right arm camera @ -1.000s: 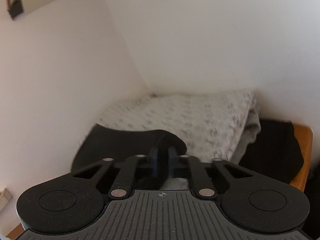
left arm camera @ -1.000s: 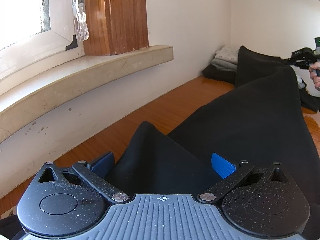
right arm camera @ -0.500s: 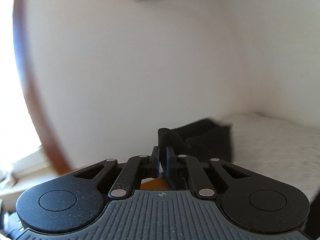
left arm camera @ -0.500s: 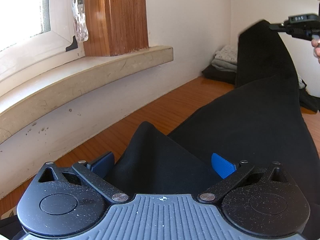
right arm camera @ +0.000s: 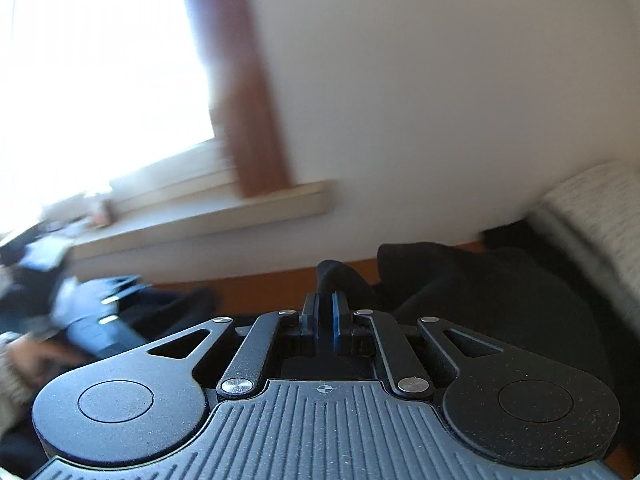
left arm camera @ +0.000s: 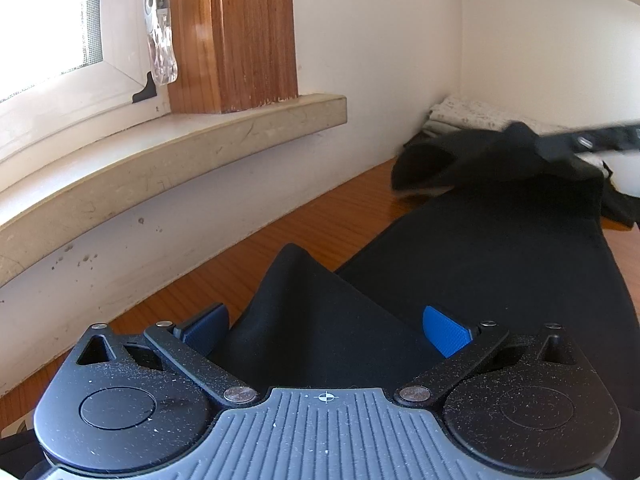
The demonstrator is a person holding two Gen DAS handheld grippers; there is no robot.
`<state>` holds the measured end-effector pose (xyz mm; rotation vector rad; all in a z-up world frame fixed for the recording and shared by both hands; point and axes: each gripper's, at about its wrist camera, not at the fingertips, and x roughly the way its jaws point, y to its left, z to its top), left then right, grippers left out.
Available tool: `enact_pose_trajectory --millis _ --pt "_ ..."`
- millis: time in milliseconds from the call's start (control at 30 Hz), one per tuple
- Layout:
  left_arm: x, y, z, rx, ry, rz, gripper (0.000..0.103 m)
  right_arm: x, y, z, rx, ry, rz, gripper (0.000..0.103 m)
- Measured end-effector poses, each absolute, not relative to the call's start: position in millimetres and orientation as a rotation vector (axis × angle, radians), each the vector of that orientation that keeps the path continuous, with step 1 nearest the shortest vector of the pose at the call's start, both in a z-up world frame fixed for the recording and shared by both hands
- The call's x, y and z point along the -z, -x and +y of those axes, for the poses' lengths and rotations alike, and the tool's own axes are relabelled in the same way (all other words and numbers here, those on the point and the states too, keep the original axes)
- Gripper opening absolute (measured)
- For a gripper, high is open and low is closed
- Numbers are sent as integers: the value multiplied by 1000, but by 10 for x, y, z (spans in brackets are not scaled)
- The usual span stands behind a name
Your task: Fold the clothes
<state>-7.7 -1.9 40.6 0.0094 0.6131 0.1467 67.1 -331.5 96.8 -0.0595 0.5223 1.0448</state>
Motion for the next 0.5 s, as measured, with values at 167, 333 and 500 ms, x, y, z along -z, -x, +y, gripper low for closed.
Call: enact_pose_trajectory --millis 167,333,500 --pt "-406 86 -25 -147 -12 613 103 -762 -409 -3330 -1108 129 548 16" --pt "-405 75 -30 -150 -10 613 103 -603 -249 -3396 -1129 141 562 28" --pt "-407 85 -37 -152 -14 610 103 -559 -346 -3590 -1046 12 549 37"
